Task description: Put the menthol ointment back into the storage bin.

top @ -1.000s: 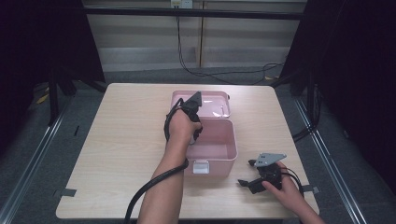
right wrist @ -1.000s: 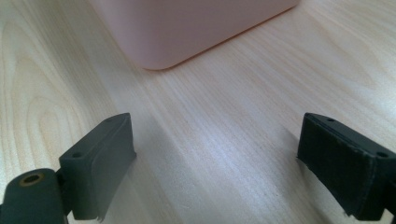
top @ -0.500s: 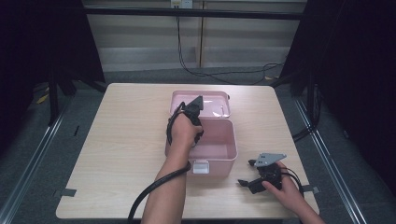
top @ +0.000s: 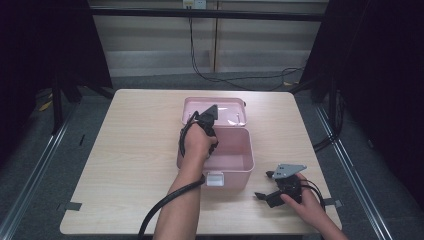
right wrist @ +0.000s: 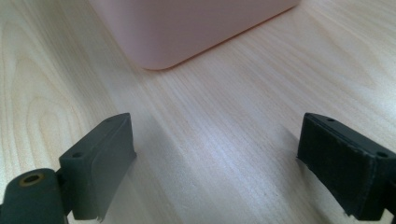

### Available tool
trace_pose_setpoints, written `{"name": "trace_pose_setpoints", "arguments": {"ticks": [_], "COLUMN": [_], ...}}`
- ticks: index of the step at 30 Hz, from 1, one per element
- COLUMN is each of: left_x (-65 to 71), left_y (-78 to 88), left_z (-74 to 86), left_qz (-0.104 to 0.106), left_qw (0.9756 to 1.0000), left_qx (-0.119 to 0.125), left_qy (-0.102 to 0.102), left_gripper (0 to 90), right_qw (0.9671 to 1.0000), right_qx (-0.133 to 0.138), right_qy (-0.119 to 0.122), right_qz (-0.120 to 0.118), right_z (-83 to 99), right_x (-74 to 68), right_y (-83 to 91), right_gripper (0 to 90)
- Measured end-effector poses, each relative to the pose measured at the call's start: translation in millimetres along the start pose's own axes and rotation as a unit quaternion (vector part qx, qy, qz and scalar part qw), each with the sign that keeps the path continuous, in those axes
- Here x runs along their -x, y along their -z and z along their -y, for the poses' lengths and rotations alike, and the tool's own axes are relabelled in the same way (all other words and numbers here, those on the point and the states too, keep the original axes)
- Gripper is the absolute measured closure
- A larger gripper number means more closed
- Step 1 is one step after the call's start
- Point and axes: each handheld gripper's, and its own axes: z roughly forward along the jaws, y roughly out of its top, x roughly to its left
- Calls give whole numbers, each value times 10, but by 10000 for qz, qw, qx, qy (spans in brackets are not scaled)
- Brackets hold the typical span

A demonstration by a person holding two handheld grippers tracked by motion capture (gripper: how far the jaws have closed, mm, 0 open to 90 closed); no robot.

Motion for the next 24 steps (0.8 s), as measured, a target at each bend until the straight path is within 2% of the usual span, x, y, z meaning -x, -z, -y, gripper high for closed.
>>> {"name": "trace_pose_setpoints", "arguments": {"ticks": [2,3,9,10,15,16,20,24], "left_x": [4,-2,19,15,23,14,1,-4], "left_y": [-8,-8,-26,-14,45,57,80,103], "left_z": [1,-1,-1,-6,-11,-12,-2,4], "left_qz": [4,-5,-18,-59,-126,-118,-92,-100], "left_qw": [10000,10000,10000,9999,9999,9999,9999,9999], "left_qx": [5,-5,26,50,67,52,63,-12], "left_qy": [-8,-95,-22,-76,-23,-67,11,-66], "left_gripper": [497,497,491,486,474,474,473,468], "right_qw": [10000,10000,10000,10000,10000,10000,10000,10000], "right_qx": [-5,-4,0,1,0,0,0,0], "right_qy": [-6,0,3,0,4,-1,-1,7], "right_qz": [14,16,-1,0,1,0,-2,0], "right_z": [0,0,0,0,0,0,0,0], "right_x": [-1,0,0,0,0,0,0,1], "right_y": [1,1,0,0,0,0,0,0], "right_gripper": [104,103,104,104,104,104,104,104]}}
